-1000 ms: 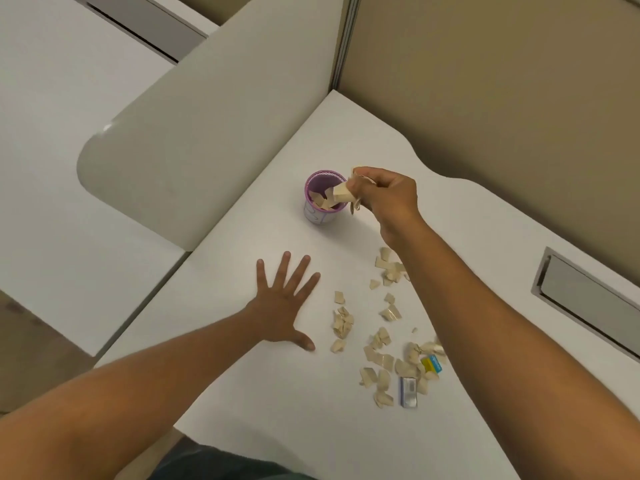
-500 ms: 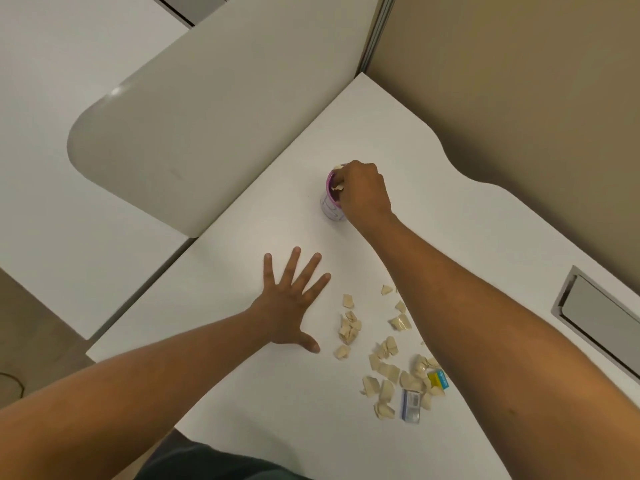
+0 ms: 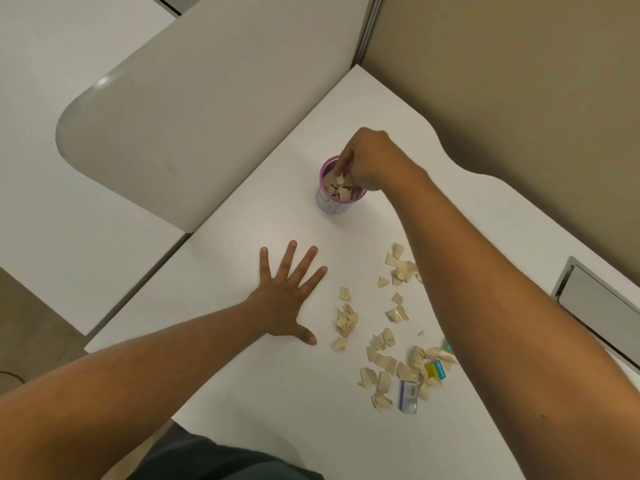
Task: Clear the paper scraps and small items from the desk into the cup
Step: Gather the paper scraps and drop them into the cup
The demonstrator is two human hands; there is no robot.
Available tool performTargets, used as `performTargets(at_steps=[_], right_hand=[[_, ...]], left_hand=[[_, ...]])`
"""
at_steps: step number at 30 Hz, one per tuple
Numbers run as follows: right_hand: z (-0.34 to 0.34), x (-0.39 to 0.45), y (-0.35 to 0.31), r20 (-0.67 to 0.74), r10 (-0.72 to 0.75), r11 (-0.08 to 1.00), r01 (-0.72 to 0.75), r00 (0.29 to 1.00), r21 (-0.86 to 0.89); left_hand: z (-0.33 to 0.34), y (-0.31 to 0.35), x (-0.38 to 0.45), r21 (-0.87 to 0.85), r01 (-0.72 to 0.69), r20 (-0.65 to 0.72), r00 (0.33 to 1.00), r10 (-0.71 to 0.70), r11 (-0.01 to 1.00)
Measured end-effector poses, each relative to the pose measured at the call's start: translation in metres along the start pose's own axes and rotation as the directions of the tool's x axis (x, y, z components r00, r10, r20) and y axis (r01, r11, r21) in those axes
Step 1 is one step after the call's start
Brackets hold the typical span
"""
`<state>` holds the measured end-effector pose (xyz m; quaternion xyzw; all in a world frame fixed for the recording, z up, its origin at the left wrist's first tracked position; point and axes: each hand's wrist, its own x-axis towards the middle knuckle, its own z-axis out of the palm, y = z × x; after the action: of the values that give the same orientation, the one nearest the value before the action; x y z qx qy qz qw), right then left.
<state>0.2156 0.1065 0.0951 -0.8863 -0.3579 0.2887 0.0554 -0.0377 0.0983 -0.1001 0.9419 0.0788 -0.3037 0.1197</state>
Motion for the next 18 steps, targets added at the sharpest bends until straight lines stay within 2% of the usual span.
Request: performTargets(at_steps=[4,7,10,13,15,18], right_hand=[[-0.015,-0.036,0.040,-0.171,0.053,0.986,-0.024,0.984,0.167],[0.017,-0.067,0.097,-0.245,0.180,0.963,-0.119,0.953,0.242],[0.075,-0.089,0.149,-0.097,0.301,0.939,-0.277,0.949,0.206],[0.134,-0.104,0.170,0.035,0.384,0.906,-0.384,0.923,0.180],[0.164,-0.112,0.168,0.008,0.372,0.906,-0.365,0.928,0.216],[0.194,-0.124,0.150,-0.075,0.252,0.957,-0.237,0.965,0.169]], left_hand=[[-0.001,0.000,-0.001,0.001,0.002,0.017,1.000,-0.002,1.000],[-0.002,0.000,-0.001,0.005,0.003,0.020,1.000,-0.003,1.000],[-0.002,-0.002,-0.002,-0.001,-0.012,0.028,1.000,0.012,1.000],[-0.002,-0.005,-0.003,-0.018,-0.033,0.029,0.999,0.034,0.999],[-0.004,-0.006,-0.004,-0.022,-0.046,0.032,0.998,0.046,0.999],[-0.006,-0.007,-0.005,-0.039,-0.061,0.050,0.997,0.063,0.997]])
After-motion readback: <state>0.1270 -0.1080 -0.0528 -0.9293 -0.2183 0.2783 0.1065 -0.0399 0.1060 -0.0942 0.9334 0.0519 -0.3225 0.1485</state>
